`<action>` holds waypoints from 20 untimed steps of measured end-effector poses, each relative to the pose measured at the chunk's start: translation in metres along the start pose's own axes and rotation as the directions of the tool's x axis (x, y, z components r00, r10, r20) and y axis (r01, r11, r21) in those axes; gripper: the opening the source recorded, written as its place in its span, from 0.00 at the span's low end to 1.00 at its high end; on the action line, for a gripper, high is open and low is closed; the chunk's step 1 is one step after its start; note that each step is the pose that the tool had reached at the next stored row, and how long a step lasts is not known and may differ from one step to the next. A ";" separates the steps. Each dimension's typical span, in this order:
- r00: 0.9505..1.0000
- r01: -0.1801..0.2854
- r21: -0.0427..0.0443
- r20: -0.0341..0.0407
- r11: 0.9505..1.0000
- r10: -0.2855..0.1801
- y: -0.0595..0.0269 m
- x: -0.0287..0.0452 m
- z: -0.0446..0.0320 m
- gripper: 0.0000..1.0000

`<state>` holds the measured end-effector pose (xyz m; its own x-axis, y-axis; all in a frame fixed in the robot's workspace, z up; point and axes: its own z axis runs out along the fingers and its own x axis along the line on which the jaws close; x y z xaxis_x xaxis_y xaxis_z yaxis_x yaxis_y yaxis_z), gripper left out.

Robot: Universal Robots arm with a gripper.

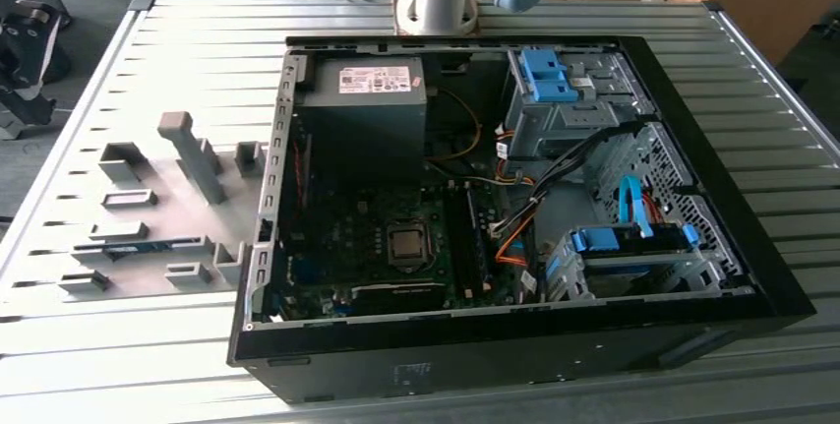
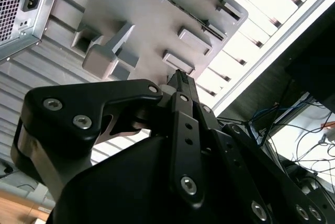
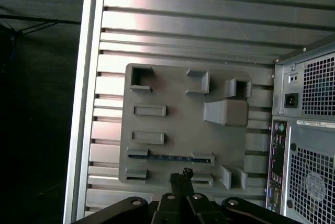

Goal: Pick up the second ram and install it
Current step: 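Pick up the second ram and move it above second insertion slot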

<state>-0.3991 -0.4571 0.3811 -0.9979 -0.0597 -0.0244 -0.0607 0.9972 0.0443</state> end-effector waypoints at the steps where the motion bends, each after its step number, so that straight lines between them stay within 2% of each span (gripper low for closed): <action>1: 1.000 0.000 0.000 0.000 1.000 0.000 0.0000 0.0000 0.0000 0.10; 12: 1.000 0.007 0.000 0.000 1.000 -0.007 -0.0002 0.0002 0.0000 0.10; 20: 0.997 0.082 -0.002 -0.004 0.997 -0.082 -0.0009 0.0013 0.0000 0.10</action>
<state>-0.4003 -0.4580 0.3810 -0.9896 -0.1414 -0.0245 -0.1424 0.9888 0.0443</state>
